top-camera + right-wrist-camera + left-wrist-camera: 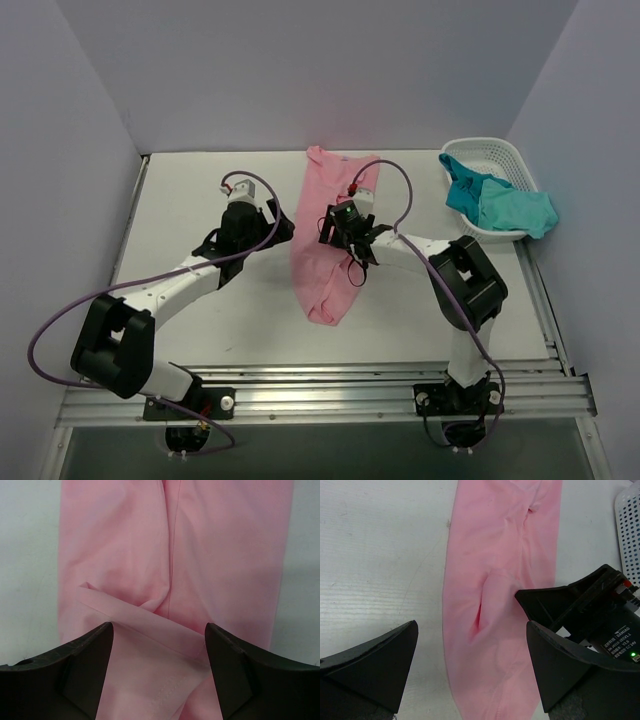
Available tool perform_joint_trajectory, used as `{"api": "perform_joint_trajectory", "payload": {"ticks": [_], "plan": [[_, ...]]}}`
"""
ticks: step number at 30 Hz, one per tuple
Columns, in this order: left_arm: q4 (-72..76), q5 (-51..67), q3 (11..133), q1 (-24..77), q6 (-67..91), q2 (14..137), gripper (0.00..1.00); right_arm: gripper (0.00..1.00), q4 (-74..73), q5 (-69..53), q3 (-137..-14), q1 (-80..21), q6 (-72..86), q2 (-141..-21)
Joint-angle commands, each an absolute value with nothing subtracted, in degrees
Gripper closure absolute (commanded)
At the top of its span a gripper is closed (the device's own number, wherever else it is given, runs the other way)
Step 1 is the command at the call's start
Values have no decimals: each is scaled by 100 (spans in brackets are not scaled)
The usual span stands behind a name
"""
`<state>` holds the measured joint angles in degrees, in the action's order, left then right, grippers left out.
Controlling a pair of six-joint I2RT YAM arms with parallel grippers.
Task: Fold and stack the t-shirts
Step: Fold the tshirt
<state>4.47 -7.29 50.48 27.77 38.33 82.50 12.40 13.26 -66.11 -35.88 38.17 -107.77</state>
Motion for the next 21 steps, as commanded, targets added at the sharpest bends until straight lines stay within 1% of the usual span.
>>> {"api": "perform_joint_trajectory", "payload": {"ticks": [1,11,13,14,16,17,18,20,21], "plan": [[580,-738,5062,2812,3823,8051,2,31,1353,1450,-6592,-3612,3824,-10863],[554,-782,5098,2821,3814,8104,2,34,1301,1450,-6592,-3612,3823,-10855],[562,-782,5089,2821,3814,8121,2,44,1301,1450,-6557,-3604,3823,-10811],[571,-774,5098,2830,3823,8121,2,58,1301,1441,-6522,-3604,3823,-10793],[580,-765,5098,2830,3823,8130,2,77,1301,1380,-6487,-3612,3806,-10758],[571,-765,5089,2830,3823,8130,2,84,1318,1336,-6452,-3612,3797,-10758],[580,-765,5080,2830,3823,8121,2,94,1310,1327,-6434,-3612,3788,-10749],[580,-765,5071,2830,3823,8104,2,100,1266,1318,-6399,-3604,3814,-10732],[571,-765,5071,2839,3823,8086,2,100,1283,1310,-6346,-3604,3823,-10723]]}}
